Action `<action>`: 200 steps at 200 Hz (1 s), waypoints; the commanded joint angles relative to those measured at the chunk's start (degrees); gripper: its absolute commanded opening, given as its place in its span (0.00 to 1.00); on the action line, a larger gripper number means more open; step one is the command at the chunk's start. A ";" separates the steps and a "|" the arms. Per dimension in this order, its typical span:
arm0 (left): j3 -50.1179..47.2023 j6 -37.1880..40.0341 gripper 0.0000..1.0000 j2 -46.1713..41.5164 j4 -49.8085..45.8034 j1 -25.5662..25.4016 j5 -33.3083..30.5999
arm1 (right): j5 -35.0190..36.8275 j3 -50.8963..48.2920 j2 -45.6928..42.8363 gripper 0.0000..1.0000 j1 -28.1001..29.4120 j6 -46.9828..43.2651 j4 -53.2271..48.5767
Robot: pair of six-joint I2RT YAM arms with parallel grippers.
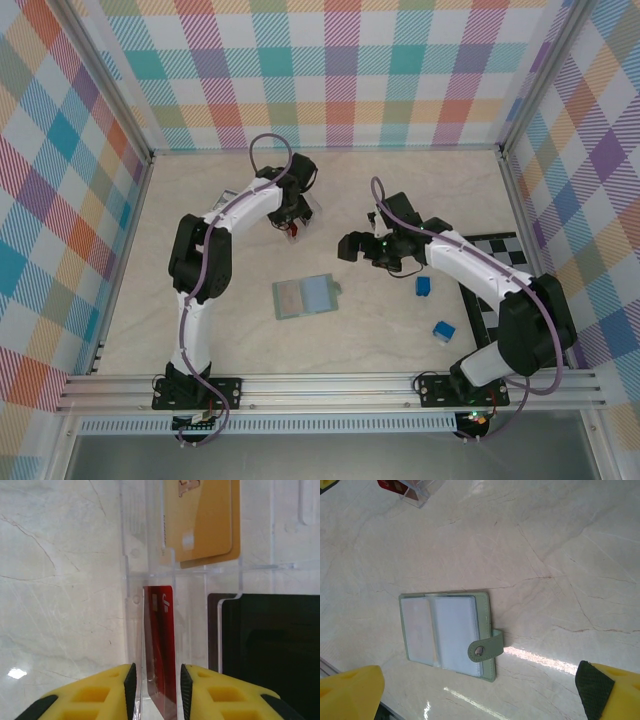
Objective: Take the credit cards out of the card holder
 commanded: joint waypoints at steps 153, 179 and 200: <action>-43.65 7.84 0.72 -43.88 6.08 11.05 22.99 | 0.68 12.25 14.81 0.79 16.31 2.24 -3.20; -50.42 6.89 0.79 -48.66 5.70 14.01 22.00 | 6.89 18.53 20.69 0.78 21.35 1.65 -7.34; -54.00 6.58 0.86 -52.04 5.23 17.68 20.16 | 14.85 24.57 25.71 0.79 24.97 0.10 -13.78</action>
